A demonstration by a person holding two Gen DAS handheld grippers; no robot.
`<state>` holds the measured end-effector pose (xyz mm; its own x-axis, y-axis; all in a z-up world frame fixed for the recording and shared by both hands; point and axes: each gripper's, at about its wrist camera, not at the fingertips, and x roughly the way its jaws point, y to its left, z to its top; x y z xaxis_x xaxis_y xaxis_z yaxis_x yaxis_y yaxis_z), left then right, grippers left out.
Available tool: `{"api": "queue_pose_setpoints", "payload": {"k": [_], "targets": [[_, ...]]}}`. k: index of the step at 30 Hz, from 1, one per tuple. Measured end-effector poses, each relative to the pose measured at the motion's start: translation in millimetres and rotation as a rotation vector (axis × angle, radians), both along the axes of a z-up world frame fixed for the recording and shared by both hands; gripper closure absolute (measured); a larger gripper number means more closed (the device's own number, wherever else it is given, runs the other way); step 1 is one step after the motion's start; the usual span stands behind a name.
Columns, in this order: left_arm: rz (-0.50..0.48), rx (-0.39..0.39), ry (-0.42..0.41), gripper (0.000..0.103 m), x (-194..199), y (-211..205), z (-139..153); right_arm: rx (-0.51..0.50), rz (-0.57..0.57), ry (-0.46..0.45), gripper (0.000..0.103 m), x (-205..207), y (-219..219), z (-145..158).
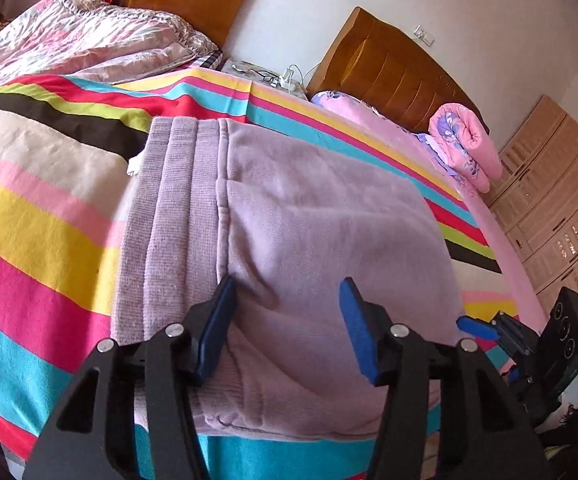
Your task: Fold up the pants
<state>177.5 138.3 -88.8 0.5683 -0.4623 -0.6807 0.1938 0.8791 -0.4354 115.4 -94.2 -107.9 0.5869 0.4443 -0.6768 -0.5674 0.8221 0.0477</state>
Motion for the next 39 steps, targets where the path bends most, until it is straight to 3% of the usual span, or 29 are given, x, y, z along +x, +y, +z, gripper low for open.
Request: {"api": "queue_pose_setpoints", "payload": {"k": [2, 4, 5, 6, 7, 11, 13, 15, 18, 21, 26, 30, 34, 37, 39], "targets": [[0.012, -0.005, 0.015, 0.049, 3, 6, 17, 0.023, 0.045, -0.011, 0.037, 5, -11, 20], [0.014, 0.023, -0.068, 0.029, 3, -1, 45, 0.086, 0.040, -0.062, 0.030, 17, -30, 39], [0.011, 0.025, -0.104, 0.024, 7, -4, 54, 0.126, 0.026, -0.069, 0.027, 30, -39, 45], [0.008, 0.029, -0.133, 0.014, 11, -10, 58, 0.159, 0.006, -0.075, 0.027, 46, -47, 48], [0.020, 0.051, -0.140, 0.011, 16, -17, 56, 0.182, -0.010, -0.066, 0.027, 63, -51, 47], [0.072, 0.154, -0.050, 0.011, 30, -33, 11, 0.217, 0.024, 0.038, 0.027, 123, -47, 31], [0.078, 0.185, -0.107, 0.011, 24, -33, -2, 0.152, 0.031, 0.070, 0.027, 151, -44, 21], [0.075, 0.217, -0.118, 0.011, 23, -35, -5, 0.113, -0.045, 0.071, 0.027, 180, -55, 14], [0.079, 0.189, -0.108, 0.011, 28, -29, -6, 0.117, -0.274, 0.040, 0.028, 209, -83, 26], [0.071, 0.163, -0.114, 0.011, 27, -23, -8, 0.188, -0.224, -0.016, 0.028, 189, -75, 49], [0.064, 0.157, -0.125, 0.011, 25, -22, -9, 0.051, 0.021, -0.041, 0.017, 122, -13, 42], [0.053, 0.156, -0.136, 0.011, 24, -20, -11, -0.108, -0.017, -0.013, 0.017, 104, -7, 6], [0.053, 0.214, -0.139, 0.011, 22, -28, -12, -0.030, -0.140, 0.000, 0.016, 92, -27, 18], [0.053, 0.298, -0.154, 0.011, 20, -38, -15, 0.007, -0.102, -0.025, 0.015, 60, -16, 30], [0.060, 0.337, -0.162, 0.011, 20, -43, -16, -0.057, -0.042, -0.026, 0.014, 42, 1, 24]]}}
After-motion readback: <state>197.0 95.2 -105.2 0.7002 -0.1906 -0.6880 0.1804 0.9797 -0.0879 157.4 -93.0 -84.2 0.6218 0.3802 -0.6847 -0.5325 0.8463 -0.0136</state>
